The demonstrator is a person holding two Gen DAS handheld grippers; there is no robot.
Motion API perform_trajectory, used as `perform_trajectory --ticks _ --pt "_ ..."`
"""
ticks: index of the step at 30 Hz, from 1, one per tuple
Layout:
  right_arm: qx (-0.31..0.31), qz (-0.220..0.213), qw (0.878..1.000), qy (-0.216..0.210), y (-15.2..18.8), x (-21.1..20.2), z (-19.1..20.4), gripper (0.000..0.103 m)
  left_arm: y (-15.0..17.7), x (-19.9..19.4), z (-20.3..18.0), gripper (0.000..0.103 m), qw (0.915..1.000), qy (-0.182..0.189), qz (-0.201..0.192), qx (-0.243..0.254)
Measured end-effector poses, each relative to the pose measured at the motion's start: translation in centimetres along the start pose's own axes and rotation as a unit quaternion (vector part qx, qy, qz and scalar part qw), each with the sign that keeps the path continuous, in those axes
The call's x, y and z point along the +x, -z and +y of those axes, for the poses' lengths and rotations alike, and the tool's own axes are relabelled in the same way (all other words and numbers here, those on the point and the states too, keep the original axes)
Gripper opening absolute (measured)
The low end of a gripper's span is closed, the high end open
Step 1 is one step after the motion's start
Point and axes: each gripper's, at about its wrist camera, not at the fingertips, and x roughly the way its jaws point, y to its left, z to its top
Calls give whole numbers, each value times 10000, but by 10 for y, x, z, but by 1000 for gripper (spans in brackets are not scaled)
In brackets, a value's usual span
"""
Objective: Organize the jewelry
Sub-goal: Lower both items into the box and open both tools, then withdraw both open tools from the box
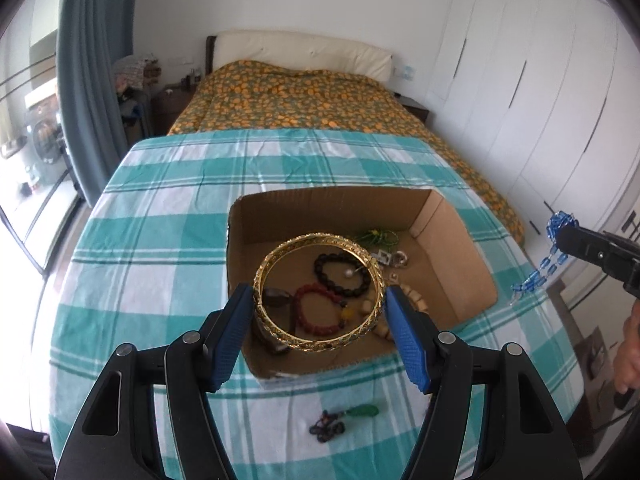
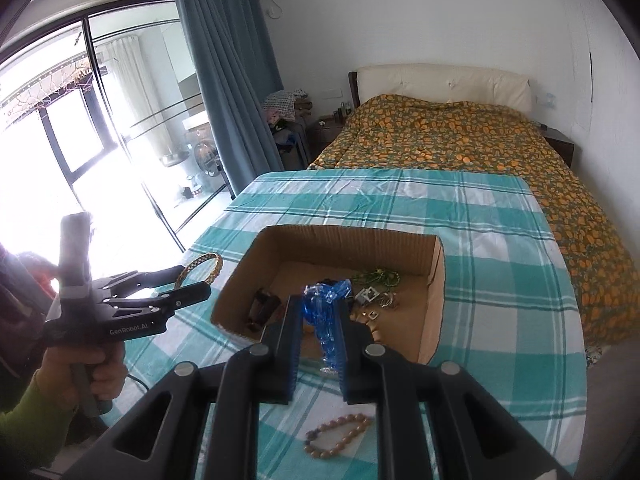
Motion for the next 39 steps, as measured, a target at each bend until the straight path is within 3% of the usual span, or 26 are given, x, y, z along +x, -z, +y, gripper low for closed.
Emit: perform_trajectory --ticks 11,13,14,21,23,26,33,39 --pt "76 846 9954 434 4 101 -53 19 -19 82 5 71 9982 -418 425 -88" --pt "196 789 9954 513 8 101 -58 50 -16 85 7 82 9976 -498 476 -120" --pt "240 666 9958 574 10 95 -58 53 -13 82 9 87 9976 -518 436 -154" --pt "224 200 9974 659 39 40 -43 56 13 17 4 92 9987 -492 -34 -96" --pt "148 150 9970 742 62 24 -32 62 29 -11 0 99 9985 -508 -209 44" --pt "71 249 9960 860 107 9 -14 64 59 -50 0 100 9970 -651 -360 222" --pt "-107 500 9909 1241 218 -18 32 69 125 -112 14 100 9937 -1056 -222 306" --pt "-294 520 9864 1531 268 -28 56 74 173 -127 21 100 9939 -1098 106 70"
